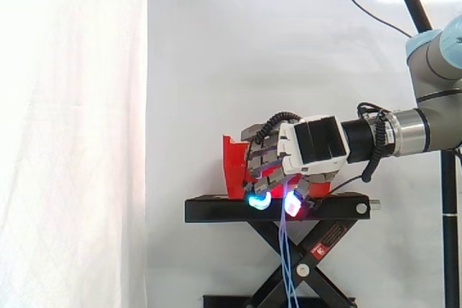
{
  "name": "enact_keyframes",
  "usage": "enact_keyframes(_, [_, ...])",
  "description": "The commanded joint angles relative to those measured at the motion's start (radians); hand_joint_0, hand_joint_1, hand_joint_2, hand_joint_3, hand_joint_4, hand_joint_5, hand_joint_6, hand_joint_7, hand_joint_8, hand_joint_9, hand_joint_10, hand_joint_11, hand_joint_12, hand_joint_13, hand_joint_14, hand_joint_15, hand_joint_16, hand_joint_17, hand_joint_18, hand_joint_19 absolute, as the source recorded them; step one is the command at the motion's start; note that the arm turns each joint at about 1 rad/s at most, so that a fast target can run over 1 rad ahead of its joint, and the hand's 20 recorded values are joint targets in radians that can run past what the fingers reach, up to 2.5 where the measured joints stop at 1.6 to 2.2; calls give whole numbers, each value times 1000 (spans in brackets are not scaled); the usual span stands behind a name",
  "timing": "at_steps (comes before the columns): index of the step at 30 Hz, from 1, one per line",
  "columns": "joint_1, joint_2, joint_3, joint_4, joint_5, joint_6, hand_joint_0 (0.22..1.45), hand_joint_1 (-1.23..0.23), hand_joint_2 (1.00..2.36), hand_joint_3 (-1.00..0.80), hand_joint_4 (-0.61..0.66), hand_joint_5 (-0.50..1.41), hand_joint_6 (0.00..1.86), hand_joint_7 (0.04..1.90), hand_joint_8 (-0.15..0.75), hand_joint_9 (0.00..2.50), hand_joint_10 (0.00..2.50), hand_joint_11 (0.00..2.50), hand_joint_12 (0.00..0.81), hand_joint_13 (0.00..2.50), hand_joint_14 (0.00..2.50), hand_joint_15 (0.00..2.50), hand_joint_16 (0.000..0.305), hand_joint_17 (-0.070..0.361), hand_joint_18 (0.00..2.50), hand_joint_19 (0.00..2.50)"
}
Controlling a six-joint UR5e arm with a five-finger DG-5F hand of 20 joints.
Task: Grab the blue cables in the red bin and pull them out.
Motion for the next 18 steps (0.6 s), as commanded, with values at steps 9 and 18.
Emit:
enact_keyframes(9, [-3,1,0,-2,-2,0,774,-996,1000,-1000,-1,918,188,848,207,800,25,997,328,613,21,528,42,94,438,453])
enact_keyframes(18, [-3,0,0,-2,-2,0,789,-993,1000,-1000,-10,886,523,755,208,830,26,1011,324,627,21,526,41,92,446,446])
